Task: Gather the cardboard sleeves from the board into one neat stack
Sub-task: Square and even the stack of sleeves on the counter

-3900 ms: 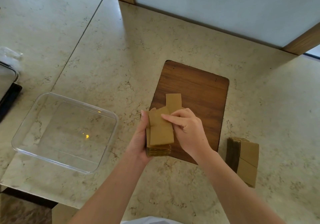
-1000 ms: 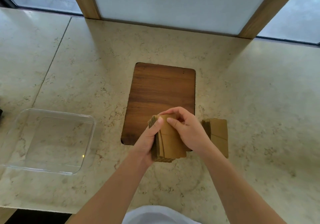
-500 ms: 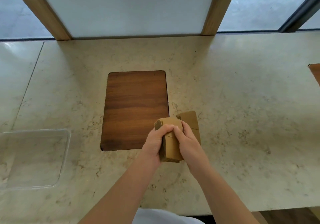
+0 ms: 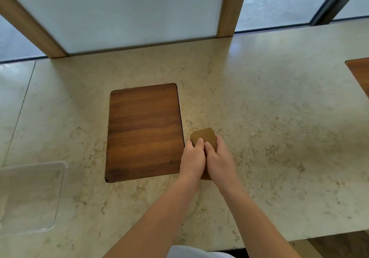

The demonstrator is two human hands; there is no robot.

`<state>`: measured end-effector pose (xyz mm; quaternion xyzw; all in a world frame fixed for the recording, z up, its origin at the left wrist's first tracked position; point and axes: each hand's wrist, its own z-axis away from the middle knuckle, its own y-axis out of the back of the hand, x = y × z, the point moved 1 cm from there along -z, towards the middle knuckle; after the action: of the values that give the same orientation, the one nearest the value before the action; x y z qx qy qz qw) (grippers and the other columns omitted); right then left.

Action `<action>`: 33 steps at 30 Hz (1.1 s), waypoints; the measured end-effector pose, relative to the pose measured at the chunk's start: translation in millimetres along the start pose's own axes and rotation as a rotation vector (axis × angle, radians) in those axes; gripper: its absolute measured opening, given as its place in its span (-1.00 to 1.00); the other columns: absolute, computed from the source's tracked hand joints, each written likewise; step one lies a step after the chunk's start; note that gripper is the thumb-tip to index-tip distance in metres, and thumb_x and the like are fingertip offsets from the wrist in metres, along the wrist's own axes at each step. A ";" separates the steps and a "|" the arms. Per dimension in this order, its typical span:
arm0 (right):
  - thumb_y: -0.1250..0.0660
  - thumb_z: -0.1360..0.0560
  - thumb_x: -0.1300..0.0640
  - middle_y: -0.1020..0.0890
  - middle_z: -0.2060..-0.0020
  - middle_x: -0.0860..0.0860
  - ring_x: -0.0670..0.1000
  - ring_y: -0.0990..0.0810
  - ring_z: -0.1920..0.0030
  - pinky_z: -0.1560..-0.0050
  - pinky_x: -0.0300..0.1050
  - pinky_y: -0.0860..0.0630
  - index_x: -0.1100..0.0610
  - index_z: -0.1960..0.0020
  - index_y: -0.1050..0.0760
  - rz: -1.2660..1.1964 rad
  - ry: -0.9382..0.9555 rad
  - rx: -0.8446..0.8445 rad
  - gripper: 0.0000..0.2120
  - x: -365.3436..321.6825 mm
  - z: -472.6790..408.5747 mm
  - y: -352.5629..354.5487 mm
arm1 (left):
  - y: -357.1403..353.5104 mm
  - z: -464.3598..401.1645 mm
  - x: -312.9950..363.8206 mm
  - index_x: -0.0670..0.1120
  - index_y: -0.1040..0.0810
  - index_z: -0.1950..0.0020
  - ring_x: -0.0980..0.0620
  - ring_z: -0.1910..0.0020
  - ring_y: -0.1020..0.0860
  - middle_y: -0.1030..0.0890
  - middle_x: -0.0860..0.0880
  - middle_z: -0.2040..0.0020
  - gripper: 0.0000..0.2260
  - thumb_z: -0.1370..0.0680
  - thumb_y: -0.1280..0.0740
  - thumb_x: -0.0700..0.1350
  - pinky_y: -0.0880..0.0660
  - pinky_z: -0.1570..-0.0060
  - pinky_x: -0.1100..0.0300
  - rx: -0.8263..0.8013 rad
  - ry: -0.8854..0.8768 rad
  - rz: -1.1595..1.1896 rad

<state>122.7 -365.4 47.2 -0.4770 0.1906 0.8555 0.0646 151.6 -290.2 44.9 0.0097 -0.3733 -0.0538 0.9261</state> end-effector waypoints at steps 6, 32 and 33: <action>-0.17 -0.68 0.04 -0.43 -0.20 -0.26 -0.19 -0.41 -0.21 -0.14 -0.33 -0.34 -0.04 -0.61 -0.21 0.018 -0.002 -0.030 -0.50 2.5 -24.3 3.0 | -10.9 -17.7 7.7 -0.01 -0.40 -0.54 -0.09 -0.31 -0.55 -0.59 -0.05 -0.34 -0.59 -0.70 -0.16 0.04 -0.46 -0.39 -0.12 0.002 0.025 -0.011; -0.32 -0.57 -0.23 -0.26 -0.59 -0.12 -0.08 -0.24 -0.56 -0.51 -0.03 -0.26 -0.07 -0.64 -0.12 0.027 0.009 -0.065 -0.27 29.3 -37.2 22.4 | 9.6 -33.5 -4.0 0.01 -0.13 -0.67 0.07 -0.33 -0.41 -0.37 0.05 -0.53 -0.19 -0.54 -0.40 0.25 -0.33 -0.13 0.15 -0.020 0.071 -0.022; -0.33 -0.56 -0.23 -0.26 -0.59 -0.11 -0.08 -0.24 -0.56 -0.49 -0.04 -0.25 -0.07 -0.63 -0.13 0.018 0.004 -0.056 -0.26 31.9 -33.5 26.0 | 13.7 -34.2 -4.3 0.02 -0.10 -0.68 0.01 -0.45 -0.36 -0.30 0.02 -0.60 -0.14 -0.52 -0.42 0.27 -0.29 -0.20 0.11 -0.023 0.066 -0.050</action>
<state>124.4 -404.5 11.5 -0.4787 0.1710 0.8601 0.0431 173.5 -276.9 18.0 0.0101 -0.3418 -0.0807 0.9363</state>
